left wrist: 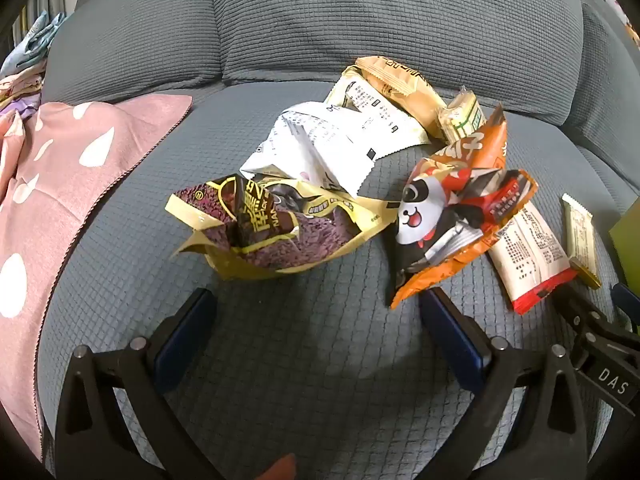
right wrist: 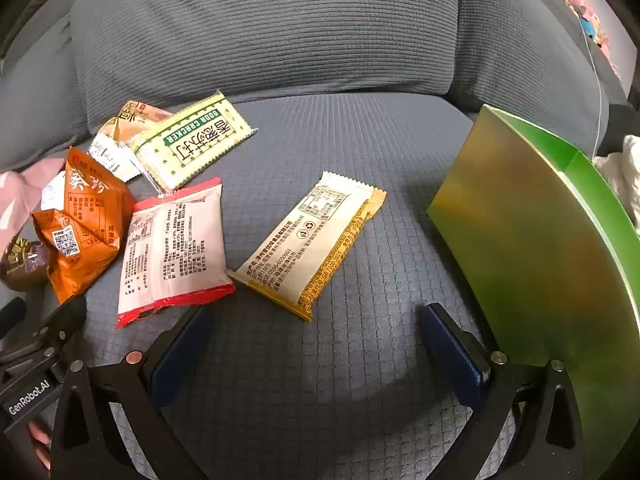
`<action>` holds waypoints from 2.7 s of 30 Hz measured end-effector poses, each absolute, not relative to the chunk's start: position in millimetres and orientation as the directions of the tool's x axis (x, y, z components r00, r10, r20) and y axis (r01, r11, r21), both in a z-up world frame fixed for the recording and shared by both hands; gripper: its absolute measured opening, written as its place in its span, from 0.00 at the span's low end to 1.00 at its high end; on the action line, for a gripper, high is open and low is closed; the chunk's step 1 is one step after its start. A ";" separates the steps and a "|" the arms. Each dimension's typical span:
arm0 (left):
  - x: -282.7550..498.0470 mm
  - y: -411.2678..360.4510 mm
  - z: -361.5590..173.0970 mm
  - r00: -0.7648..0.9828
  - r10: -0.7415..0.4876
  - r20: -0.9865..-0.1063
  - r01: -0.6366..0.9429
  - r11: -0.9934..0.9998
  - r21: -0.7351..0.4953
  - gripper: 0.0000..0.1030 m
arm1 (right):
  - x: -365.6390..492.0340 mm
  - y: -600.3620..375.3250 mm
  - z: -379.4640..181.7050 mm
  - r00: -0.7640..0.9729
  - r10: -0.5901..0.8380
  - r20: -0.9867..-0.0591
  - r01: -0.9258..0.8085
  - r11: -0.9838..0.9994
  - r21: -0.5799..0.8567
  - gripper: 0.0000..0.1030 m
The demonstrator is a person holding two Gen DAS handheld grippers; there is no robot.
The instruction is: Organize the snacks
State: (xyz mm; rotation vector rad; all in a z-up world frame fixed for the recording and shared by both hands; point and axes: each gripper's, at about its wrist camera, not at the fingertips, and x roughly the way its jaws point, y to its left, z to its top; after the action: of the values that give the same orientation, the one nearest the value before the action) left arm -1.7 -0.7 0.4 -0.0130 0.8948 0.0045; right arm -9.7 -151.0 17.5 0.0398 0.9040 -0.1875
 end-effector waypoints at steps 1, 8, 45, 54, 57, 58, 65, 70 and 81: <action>-1.6 -0.6 0.4 0.626 -0.002 -0.780 -0.010 1.000 -0.010 1.00 | -9.7 -151.0 17.5 0.604 -0.149 -0.783 0.179 0.983 -0.049 1.00; -1.4 0.8 0.6 0.627 -0.005 -0.779 -0.009 1.000 -0.013 1.00 | -9.6 -150.7 17.5 0.601 -0.155 -0.784 0.179 0.982 -0.056 1.00; -1.6 0.1 0.3 0.627 -0.003 -0.779 -0.009 1.000 -0.011 1.00 | -9.6 -150.7 17.5 0.601 -0.155 -0.784 0.179 0.982 -0.057 1.00; -0.9 1.2 0.1 0.624 -0.006 -0.782 -0.009 1.000 -0.016 1.00 | -9.6 -150.7 17.5 0.601 -0.155 -0.784 0.179 0.982 -0.057 1.00; -1.2 1.6 0.8 0.619 -0.003 -0.786 -0.012 1.000 -0.013 1.00 | -9.6 -150.7 17.5 0.601 -0.155 -0.784 0.179 0.982 -0.057 1.00; -1.2 1.4 1.0 0.617 -0.001 -0.787 -0.012 1.000 -0.011 1.00 | -9.6 -150.7 17.5 0.601 -0.155 -0.784 0.179 0.982 -0.057 1.00; -5.5 6.5 5.3 0.577 -0.010 -0.817 -0.007 1.000 -0.018 1.00 | -6.9 -149.0 16.9 0.592 -0.167 -0.789 0.177 0.981 -0.076 1.00; -8.2 23.5 15.3 0.528 -0.083 -0.845 -0.013 0.994 -0.106 1.00 | -4.1 -153.0 26.9 0.545 -0.147 -0.826 0.157 0.985 -0.072 0.99; -19.0 62.2 47.8 0.602 -0.251 -0.758 0.005 0.951 -0.310 0.99 | 3.1 -140.9 102.4 0.546 0.227 -0.807 0.021 0.959 0.283 0.99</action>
State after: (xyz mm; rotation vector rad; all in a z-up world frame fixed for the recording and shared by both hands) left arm -19.0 62.2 47.8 -0.2904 0.9157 -0.1507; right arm 3.1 -140.9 102.4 0.2737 0.9890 0.1239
